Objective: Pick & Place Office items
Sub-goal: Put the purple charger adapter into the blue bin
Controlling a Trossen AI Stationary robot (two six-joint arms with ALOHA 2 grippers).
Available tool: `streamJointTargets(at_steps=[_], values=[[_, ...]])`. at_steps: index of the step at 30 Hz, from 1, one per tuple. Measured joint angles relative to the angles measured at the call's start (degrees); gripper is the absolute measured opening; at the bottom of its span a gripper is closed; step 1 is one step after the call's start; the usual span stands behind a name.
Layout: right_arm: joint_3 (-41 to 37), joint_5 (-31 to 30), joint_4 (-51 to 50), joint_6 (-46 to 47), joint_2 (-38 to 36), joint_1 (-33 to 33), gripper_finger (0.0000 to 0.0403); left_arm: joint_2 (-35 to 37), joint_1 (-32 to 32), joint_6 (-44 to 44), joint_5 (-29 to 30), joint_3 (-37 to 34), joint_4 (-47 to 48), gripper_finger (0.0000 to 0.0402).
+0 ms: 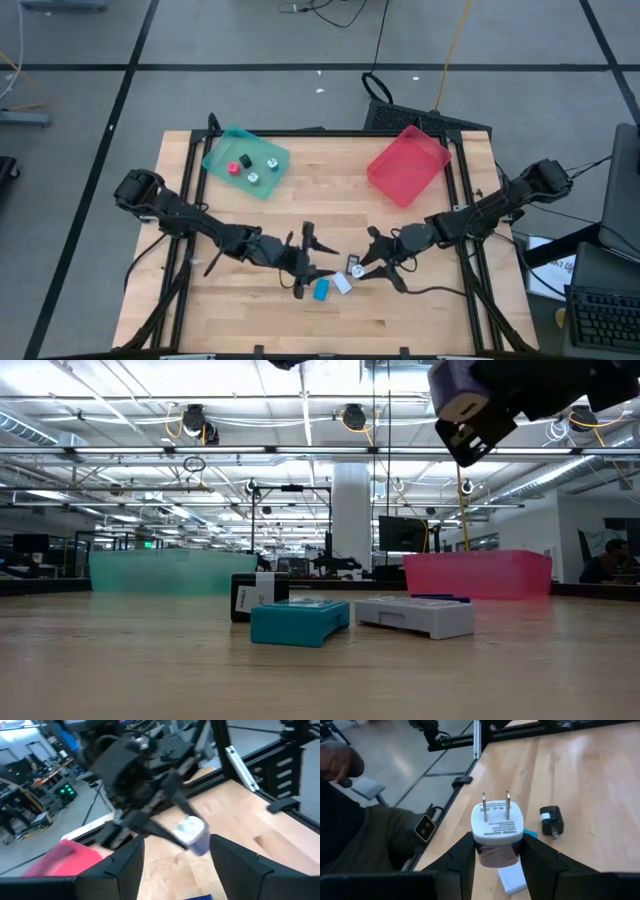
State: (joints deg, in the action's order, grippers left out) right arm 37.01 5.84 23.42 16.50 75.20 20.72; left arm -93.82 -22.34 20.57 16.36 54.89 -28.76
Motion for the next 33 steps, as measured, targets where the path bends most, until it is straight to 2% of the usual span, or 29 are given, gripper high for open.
streamJointTargets(at_steps=[4, 10, 15, 20, 27, 33], values=[[0.0, -4.71, 3.08, -3.47, 0.71, -0.19, 0.0117, -1.87, -0.05, -1.48, -1.42, 0.0, -2.62, 0.0203], [0.0, -10.36, 7.3, -9.23, 0.98, -0.15, 0.0117, -2.86, 1.5, -11.48, -0.83, 0.02, -4.38, 0.0177], [0.0, -10.41, 7.83, -10.17, 1.28, -0.04, 0.0117, -2.86, 2.59, -17.49, -0.83, 0.02, -4.68, 0.0169], [0.02, -15.12, 10.61, -12.46, 1.88, -0.07, 0.0117, -3.19, 3.6, -22.55, -0.83, 0.02, -3.47, 0.019], [0.04, -15.31, 10.71, -12.89, 1.94, -0.1, 0.0117, -3.3, 3.99, -23.02, -0.81, 0.02, -5.8, 0.0232], [0.04, -16.36, 11.78, -13.26, 4.04, -0.13, 0.0117, -3.3, 5.01, -23.02, -1.3, 0.83, -2.9, 0.024]])
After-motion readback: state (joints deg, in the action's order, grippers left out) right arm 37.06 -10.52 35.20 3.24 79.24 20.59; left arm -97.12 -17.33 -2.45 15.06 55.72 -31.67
